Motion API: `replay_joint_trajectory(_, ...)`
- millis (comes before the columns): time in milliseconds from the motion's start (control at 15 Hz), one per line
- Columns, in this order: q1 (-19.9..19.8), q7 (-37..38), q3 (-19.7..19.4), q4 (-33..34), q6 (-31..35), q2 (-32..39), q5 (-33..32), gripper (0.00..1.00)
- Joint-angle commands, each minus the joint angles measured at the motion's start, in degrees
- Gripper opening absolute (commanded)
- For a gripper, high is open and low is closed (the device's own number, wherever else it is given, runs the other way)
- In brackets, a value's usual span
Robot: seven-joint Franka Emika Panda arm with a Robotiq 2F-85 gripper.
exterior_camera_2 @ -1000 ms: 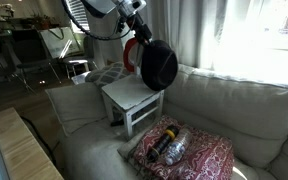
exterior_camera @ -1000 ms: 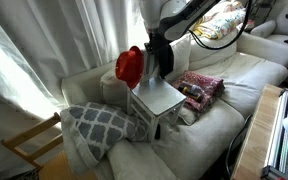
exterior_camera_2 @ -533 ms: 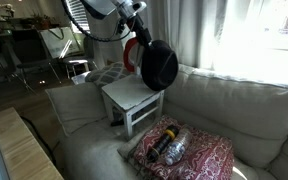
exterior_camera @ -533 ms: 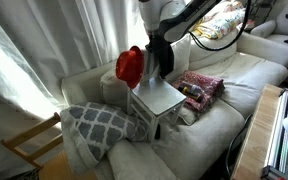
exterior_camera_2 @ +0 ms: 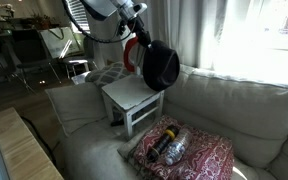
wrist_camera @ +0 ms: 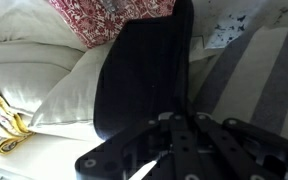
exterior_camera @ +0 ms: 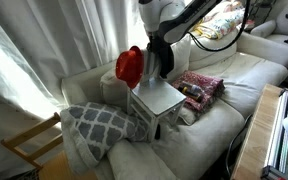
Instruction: Pick up the black hat and put it upside down on the chair, pick up the red hat and put it in the black hat
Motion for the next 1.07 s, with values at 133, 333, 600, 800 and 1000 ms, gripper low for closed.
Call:
replay_joint_trajectory(133, 0.37, 1.24, -3.61, 1.76, -4.25, -0.68, -3.90, 0.01)
replay_joint_trajectory(333, -0.27, 1.76, -5.67, 1.35, -7.90, -2.83, -8.75, 0.01)
replay_joint_trajectory(600, -2.77, 1.15, -4.95, -1.46, -13.45, -6.60, -11.61, 0.01)
replay_joint_trajectory(800, -4.13, 1.77, -4.47, -4.98, -18.27, -10.43, -13.36, 0.01)
replay_joint_trajectory(1000, -5.68, -0.56, -2.31, -10.84, -21.05, -15.44, -13.17, 0.01)
